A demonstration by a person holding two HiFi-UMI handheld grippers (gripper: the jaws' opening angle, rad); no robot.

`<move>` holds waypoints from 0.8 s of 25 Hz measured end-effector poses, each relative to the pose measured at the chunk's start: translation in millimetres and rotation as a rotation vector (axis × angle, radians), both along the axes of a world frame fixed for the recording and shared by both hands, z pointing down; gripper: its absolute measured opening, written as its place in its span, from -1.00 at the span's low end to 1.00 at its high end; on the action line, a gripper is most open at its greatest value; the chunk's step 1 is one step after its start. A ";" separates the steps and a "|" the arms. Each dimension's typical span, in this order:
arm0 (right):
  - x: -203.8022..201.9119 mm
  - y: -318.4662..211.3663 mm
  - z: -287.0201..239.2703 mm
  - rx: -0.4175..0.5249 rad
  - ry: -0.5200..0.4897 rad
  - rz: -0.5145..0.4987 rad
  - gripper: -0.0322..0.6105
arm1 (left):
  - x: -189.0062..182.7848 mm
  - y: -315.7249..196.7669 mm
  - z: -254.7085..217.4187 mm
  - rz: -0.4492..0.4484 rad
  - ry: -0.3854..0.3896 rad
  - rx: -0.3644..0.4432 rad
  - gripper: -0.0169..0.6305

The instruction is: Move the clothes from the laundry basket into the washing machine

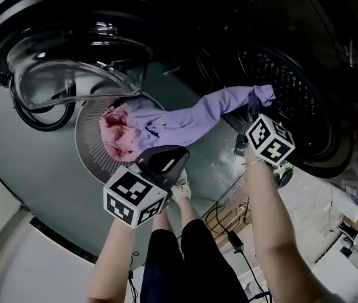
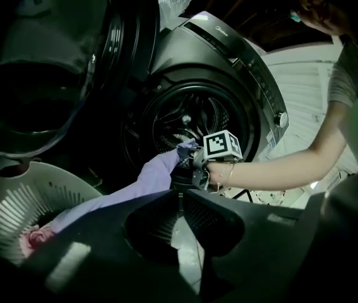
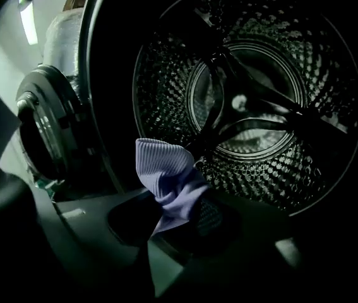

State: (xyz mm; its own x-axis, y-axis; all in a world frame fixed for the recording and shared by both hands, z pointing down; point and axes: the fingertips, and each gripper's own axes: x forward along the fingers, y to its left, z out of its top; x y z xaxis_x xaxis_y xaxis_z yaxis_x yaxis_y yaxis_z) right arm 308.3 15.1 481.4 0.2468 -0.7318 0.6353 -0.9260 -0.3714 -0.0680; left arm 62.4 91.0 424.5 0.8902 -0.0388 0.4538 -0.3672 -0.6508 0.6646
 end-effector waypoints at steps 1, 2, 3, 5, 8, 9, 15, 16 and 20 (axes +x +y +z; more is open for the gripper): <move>8.0 -6.7 3.6 -0.002 0.016 0.011 -0.49 | 1.9 -0.9 3.3 0.000 0.001 -0.001 -0.90; 15.6 -13.1 6.7 -0.003 0.032 0.021 -0.49 | 3.8 -1.4 6.1 0.001 0.002 -0.003 -0.90; 23.5 -19.4 9.3 -0.005 0.049 0.031 -0.49 | 5.6 -2.1 8.3 0.002 0.004 -0.004 -0.90; 39.9 -32.4 12.7 -0.011 0.089 0.049 -0.49 | 8.6 -4.0 11.6 0.005 0.009 -0.001 -0.90; 61.2 -56.4 13.2 -0.019 0.137 0.069 -0.49 | 11.0 -9.5 15.9 0.002 0.019 0.009 -0.90; 65.5 -63.6 14.4 -0.023 0.142 0.070 -0.49 | 11.0 -10.8 17.5 -0.004 0.022 0.009 -0.90; 66.1 -55.6 64.6 -0.150 0.031 0.107 -0.41 | 10.0 -2.5 24.9 -0.011 0.017 -0.018 -0.90; 62.7 -51.8 72.2 -0.158 -0.004 0.120 -0.38 | 9.8 -0.5 26.4 -0.006 0.017 -0.020 -0.90; 61.3 -46.5 75.5 -0.122 -0.108 0.172 0.30 | 5.0 4.0 31.0 -0.007 0.014 -0.026 -0.90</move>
State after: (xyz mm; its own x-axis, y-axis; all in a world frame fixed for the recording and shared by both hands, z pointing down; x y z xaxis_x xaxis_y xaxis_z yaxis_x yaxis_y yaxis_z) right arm 369.6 -31.5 556.9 0.2872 -0.6012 0.7457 -0.8381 -0.5346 -0.1083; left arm 67.4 95.0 455.5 0.8963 -0.0340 0.4422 -0.3624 -0.6309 0.6860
